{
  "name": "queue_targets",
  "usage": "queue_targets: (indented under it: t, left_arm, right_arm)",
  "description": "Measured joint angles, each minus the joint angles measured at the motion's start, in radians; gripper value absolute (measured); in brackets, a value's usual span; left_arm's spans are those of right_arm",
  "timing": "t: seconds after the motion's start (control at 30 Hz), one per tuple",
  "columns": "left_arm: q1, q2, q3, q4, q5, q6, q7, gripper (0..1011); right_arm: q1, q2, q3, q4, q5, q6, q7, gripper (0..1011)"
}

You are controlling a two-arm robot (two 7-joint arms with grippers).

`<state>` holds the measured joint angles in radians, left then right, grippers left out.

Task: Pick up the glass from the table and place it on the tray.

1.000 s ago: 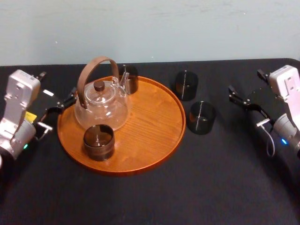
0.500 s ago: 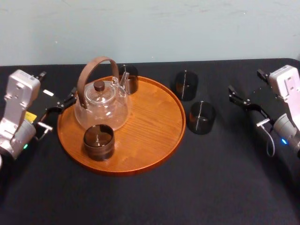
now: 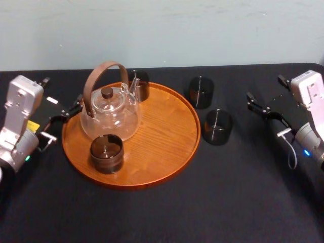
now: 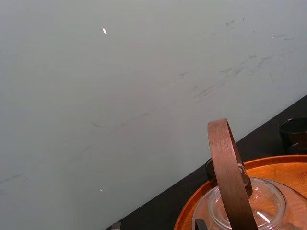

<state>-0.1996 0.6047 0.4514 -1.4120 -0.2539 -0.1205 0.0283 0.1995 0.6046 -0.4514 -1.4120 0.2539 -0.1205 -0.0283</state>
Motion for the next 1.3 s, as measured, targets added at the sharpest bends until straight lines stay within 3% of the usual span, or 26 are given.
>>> queue_targets:
  t: [1.03,1.3]
  left_arm:
    - [0.000,0.000,0.000,0.000,0.000,0.000,0.000,1001]
    - [0.000,0.000,0.000,0.000,0.000,0.000,0.000,1002]
  right_arm:
    - [0.000,-0.001,0.001,0.000,0.000,0.000,0.001,1002]
    - [-0.013,-0.003,0.024,-0.009,0.016,0.009,0.054,1002]
